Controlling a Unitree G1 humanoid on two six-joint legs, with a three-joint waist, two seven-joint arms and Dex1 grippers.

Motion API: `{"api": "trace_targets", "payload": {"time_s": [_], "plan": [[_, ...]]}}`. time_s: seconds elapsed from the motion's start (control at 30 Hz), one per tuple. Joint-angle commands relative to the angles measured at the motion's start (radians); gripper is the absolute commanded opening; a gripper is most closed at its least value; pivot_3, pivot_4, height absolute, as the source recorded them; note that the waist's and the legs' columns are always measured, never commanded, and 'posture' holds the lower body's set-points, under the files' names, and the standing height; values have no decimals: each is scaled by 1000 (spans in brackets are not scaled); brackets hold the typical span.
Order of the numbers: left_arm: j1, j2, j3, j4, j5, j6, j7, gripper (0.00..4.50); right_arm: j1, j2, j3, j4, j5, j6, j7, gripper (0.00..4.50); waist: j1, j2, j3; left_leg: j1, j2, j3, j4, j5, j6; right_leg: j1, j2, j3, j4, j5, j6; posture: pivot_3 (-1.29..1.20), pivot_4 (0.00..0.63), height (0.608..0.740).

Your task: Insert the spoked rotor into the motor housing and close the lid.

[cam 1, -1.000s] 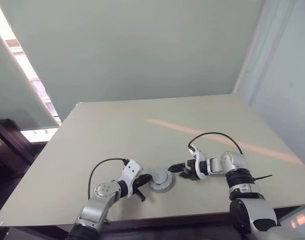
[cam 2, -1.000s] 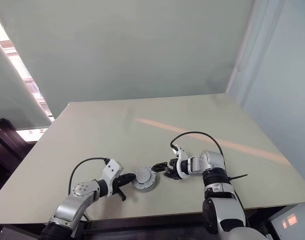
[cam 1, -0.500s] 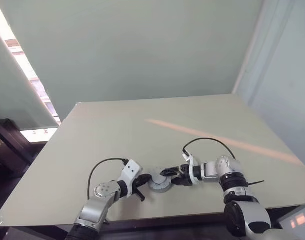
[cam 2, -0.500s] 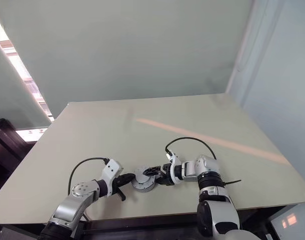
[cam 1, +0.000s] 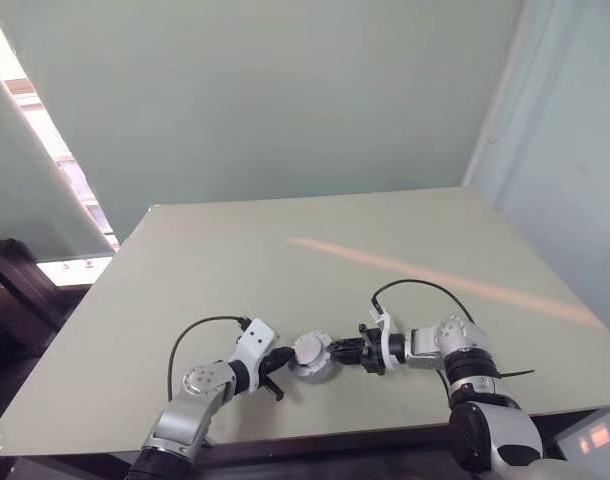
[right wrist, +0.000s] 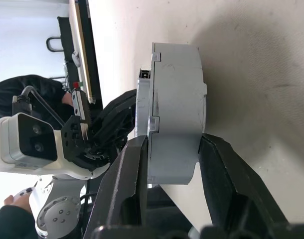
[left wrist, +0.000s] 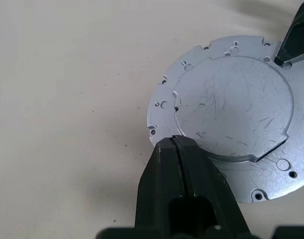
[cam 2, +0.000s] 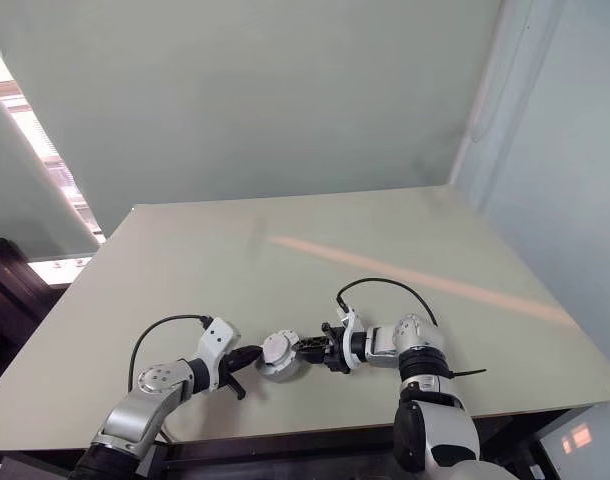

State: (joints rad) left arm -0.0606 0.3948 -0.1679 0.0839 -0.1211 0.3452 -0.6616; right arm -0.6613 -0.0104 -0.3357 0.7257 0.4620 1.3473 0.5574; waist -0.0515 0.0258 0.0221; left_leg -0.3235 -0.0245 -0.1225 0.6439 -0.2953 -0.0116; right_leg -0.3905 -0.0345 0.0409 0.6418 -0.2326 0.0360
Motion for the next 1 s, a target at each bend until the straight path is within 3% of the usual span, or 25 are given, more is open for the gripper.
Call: {"api": "trace_targets", "payload": {"time_s": [0.03,0.27,0.37,0.73,1.0], "plan": [[11,-15,-57,36,22,30,-18,0,0,35,22,-18,24,-5,-10,1239,0,0,0,0,0,0,0,0,0,0,0,0,0,0,0,0,0,740],[9,-42,-3,35,-3,31,20,0,14,39,25,-25,30,-12,-23,1239,-4,0,0,0,0,0,0,0,0,0,0,0,0,0,0,0,0,740],[-3,-54,68,17,-60,89,25,587,18,41,23,-26,30,-19,-27,1239,-9,-2,1,0,1,0,0,0,0,0,1,0,0,0,0,0,0,740],[16,-21,378,-86,-363,345,12,4494,41,50,9,-33,64,-34,-44,1239,-46,-8,14,-3,2,0,-2,0,0,-4,2,1,0,0,0,0,0,740],[80,-87,542,-145,-586,570,110,4500,48,65,-32,-40,123,-39,-37,1239,-47,-12,18,-3,3,0,-2,0,0,-5,2,1,0,0,0,0,0,740]]}}
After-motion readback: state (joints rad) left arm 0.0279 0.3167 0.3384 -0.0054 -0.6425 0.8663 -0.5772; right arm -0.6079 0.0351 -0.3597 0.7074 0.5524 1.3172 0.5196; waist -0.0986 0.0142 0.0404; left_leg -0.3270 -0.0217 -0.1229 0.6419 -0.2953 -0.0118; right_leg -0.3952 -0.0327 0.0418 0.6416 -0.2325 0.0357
